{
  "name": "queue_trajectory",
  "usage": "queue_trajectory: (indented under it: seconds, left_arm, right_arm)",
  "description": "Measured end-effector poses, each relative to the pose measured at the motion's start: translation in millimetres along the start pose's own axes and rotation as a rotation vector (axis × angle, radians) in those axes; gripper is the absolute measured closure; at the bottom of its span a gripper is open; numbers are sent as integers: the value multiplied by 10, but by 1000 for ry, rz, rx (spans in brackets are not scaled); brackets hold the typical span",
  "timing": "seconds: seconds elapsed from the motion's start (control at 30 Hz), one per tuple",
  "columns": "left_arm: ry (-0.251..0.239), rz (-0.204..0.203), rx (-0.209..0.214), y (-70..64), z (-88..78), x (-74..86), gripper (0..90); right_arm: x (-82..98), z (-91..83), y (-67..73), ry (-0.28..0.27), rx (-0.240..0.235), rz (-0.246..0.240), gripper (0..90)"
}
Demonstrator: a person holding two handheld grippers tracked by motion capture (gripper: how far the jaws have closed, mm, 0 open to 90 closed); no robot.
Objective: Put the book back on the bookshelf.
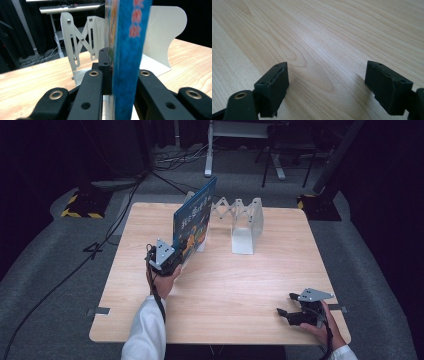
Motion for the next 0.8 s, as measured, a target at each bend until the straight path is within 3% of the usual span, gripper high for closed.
queue_trajectory:
  seconds: [0.13, 0.43, 0.63, 0.8]
  left_arm:
    - [23, -20, -6, -2, 82, 61, 821]
    - [45, -4, -20, 31, 164, 36, 818]
    - [64, -30, -76, 73, 249, 40, 811]
    - [63, -58, -100, 83, 314, 40, 807]
  right_arm:
    - [0, 0, 0, 0, 0, 0, 200]
    - [0, 0, 0, 0, -2, -2, 201]
    - [0, 0, -1, 1, -2, -3, 200]
    - [-1, 0, -1, 1, -3, -4, 200]
Point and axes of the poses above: each handheld gripper's, and its own axes: z roughly forward along the jaws, x roughly out of its underside, y roughly to its left, the point moved 7 cm from there along z, roughly forward along the jaws, and after that the axes turned 13 degrees about z, right-handed, at the moved point
